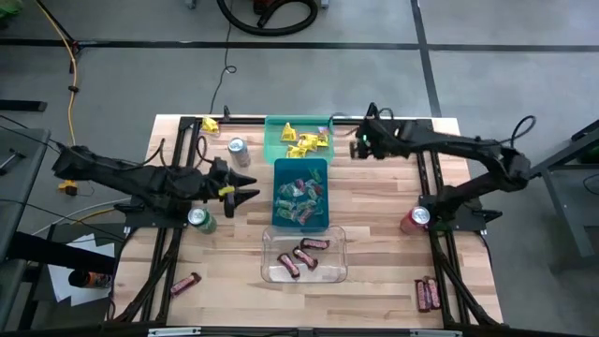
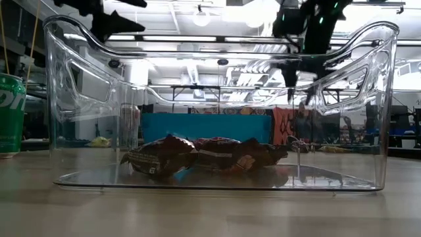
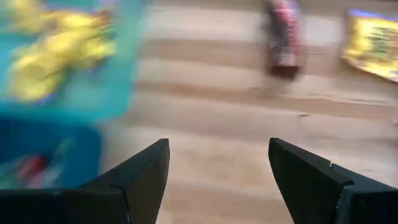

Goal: Sort candy
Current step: Put the brown candy into the transparent bin

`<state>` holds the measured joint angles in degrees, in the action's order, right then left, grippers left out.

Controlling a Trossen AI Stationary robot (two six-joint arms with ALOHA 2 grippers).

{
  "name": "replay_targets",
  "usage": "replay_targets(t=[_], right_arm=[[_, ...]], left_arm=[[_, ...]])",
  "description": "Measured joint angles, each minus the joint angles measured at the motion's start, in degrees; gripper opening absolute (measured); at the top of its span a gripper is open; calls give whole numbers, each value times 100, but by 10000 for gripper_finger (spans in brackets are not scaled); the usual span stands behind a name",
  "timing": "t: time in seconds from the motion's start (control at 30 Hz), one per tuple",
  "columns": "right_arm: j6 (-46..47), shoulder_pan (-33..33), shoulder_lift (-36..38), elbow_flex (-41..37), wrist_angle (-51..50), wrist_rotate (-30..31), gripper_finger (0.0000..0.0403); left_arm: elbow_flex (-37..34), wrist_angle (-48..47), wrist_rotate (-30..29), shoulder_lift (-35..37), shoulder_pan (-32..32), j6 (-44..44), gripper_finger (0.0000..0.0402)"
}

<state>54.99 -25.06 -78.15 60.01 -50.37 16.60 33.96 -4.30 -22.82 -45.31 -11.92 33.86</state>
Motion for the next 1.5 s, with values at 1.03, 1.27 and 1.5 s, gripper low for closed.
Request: replay_targets(t=[1.03, 1.27, 1.5], right_arm=[[-2692, -2319, -2503, 0, 1228, -304, 158], [-2653, -2142, -2131, -2, 992, -358, 32], [-2519, -952, -607, -2, 798, -428, 11]], left_arm=[[-86, 464, -12, 64, 1960, -258, 216], [-88, 444, 355, 118, 2021, -258, 216], [-88, 467, 1080, 520, 2016, -616, 216]])
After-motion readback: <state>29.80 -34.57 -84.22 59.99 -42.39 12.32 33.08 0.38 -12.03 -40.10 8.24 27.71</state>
